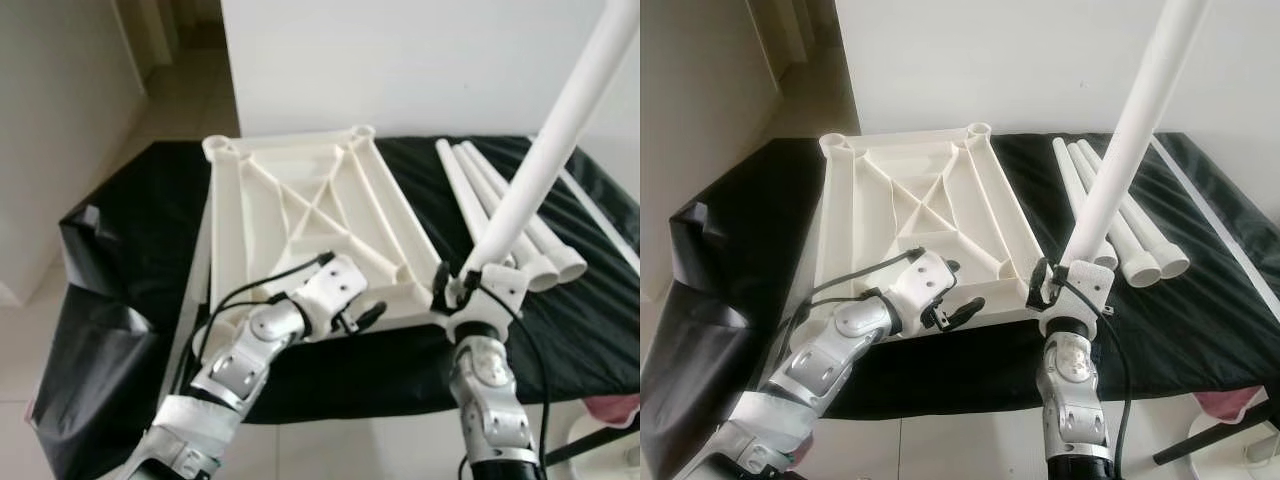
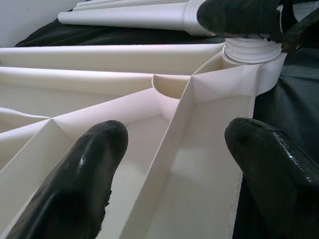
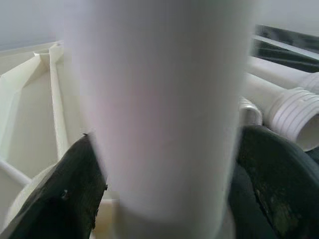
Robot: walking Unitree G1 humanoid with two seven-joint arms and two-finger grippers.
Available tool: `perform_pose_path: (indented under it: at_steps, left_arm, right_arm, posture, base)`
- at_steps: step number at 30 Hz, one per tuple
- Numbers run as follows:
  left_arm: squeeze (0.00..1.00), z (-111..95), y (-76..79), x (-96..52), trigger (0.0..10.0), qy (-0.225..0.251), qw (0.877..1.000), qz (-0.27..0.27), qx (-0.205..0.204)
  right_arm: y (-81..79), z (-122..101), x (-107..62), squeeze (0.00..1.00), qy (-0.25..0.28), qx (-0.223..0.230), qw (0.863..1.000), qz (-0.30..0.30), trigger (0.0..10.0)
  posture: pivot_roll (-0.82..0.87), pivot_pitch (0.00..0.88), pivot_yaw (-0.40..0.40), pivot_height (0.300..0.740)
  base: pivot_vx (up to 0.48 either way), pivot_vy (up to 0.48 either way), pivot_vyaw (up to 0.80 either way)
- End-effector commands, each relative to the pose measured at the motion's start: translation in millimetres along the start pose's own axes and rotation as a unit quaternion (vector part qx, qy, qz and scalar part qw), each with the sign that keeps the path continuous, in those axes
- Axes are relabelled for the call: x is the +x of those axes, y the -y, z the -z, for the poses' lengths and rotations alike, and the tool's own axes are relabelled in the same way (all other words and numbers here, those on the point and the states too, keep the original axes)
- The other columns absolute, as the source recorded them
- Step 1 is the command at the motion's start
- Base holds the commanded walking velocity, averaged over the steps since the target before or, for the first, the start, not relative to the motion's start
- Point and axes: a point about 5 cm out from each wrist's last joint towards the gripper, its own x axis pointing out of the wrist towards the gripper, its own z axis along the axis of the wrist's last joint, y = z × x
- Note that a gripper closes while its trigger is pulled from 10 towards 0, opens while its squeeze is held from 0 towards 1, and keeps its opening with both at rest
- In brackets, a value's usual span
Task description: Building children table
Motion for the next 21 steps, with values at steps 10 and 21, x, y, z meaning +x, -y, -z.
perform_pose_path:
  at_steps: [10, 21]
  left_arm:
    - [0.0, 2.2, 6.9, -2.8, 10.0, -0.001, 0.999, 0.043, -0.009]
    - [0.0, -1.8, 10.5, -9.5, 10.0, 0.024, 0.997, 0.071, -0.027]
  right_arm:
    - [-1.2, 5.8, -4.5, 0.06, -0.012, -0.038, 0.995, -0.087, 10.0]
    - [3.0, 3.1, -3.8, 0.0, -0.002, -0.052, 0.983, -0.176, 10.0]
  posture:
    - [0.01, 0.0, -0.003, 0.74]
    - [0.01, 0.0, 0.004, 0.74]
  base:
    - [0.0, 0.0, 0.0]
    - [0.0, 0.0, 0.0]
